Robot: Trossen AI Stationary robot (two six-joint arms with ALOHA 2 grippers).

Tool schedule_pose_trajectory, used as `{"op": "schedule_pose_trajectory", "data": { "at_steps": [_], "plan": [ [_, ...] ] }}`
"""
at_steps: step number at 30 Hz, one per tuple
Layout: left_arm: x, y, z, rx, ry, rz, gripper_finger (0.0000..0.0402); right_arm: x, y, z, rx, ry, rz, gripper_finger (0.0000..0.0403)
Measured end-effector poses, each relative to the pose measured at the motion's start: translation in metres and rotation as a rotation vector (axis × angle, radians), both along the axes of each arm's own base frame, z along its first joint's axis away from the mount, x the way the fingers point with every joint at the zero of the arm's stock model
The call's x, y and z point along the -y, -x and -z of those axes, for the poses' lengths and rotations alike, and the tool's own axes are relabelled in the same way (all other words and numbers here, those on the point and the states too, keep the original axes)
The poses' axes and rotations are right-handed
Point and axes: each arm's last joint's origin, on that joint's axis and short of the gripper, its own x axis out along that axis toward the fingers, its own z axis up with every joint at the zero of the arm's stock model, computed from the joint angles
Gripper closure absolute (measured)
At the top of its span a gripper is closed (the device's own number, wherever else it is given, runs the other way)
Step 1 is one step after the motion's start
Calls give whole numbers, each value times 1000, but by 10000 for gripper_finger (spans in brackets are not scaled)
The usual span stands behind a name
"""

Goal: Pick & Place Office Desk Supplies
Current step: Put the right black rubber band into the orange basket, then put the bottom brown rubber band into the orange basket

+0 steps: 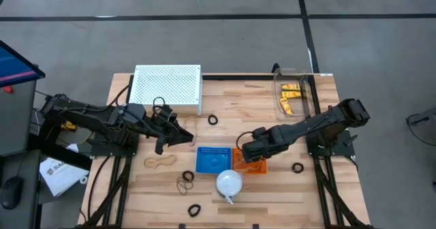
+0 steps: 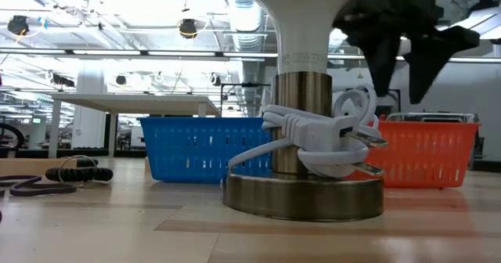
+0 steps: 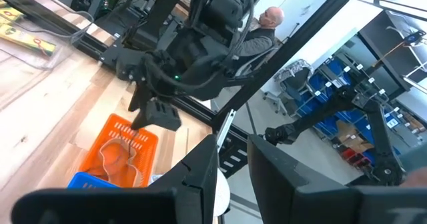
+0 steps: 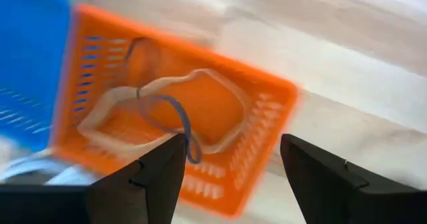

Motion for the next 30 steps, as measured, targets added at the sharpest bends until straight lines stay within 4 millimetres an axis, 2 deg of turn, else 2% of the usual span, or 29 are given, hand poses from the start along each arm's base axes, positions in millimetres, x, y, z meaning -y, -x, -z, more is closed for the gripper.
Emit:
{"op": "schedule_pose_trajectory", "data": {
  "at_steps": [5,10,13,16,19,22,26,30],
  "plan": [
    [0,0,0,0,-11,-2,325,-3,-7,-5,100,-9,-38,163],
    [0,0,0,4,-15,-4,325,-6,-8,3,63,0,-83,163],
    [0,0,0,2,-13,-6,325,-7,-2,5,-12,5,-101,163],
    [0,0,0,3,-11,-9,325,-11,-2,5,-10,-26,-180,163],
    [0,0,0,3,-11,-9,325,-6,5,6,-81,9,-134,163],
    [0,0,0,3,-8,-9,325,-6,-5,2,26,0,-151,163],
    [0,0,1,-12,-11,-9,325,-1,-5,2,27,51,-107,163],
    [-2,4,14,-155,-20,-52,325,4,-3,-2,35,56,-87,163]
  ]
}}
